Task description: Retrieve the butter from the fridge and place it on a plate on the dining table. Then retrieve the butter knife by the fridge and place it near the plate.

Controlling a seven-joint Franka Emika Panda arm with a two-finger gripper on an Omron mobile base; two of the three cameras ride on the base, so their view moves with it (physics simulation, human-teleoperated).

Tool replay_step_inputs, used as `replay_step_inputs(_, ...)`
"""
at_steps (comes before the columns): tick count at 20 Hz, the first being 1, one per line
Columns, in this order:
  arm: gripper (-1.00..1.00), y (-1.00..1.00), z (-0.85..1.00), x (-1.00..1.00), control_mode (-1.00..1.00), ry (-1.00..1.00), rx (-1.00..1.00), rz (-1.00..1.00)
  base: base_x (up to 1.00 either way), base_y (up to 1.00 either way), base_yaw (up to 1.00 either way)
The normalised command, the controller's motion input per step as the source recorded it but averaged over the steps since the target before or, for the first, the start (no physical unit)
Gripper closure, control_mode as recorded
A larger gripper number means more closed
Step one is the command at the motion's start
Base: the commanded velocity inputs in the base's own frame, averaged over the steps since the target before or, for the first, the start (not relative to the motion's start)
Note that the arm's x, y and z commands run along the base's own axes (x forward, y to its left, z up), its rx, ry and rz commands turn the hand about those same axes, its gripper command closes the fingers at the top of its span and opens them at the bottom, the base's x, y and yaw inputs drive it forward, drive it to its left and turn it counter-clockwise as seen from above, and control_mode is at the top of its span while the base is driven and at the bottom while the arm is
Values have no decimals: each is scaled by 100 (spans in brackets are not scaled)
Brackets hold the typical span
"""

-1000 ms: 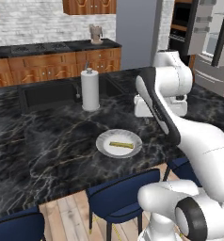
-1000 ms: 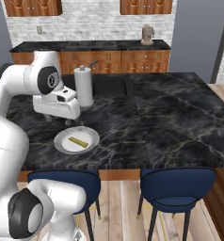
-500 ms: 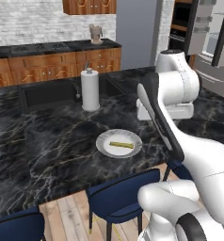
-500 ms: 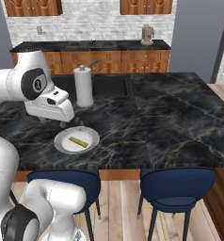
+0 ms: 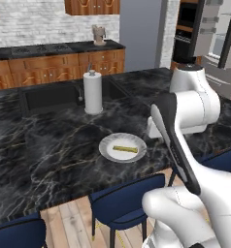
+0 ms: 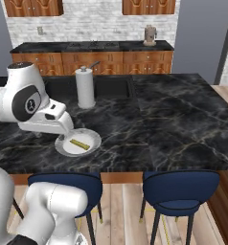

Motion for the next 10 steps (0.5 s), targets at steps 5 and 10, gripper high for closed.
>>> replay_step_inputs(5, -100, -13, -31, 0, -100, 1, 0, 1, 0, 0, 0)
replay_step_inputs(10, -100, 0, 0, 0, -100, 0, 0, 0, 0, 0, 0)
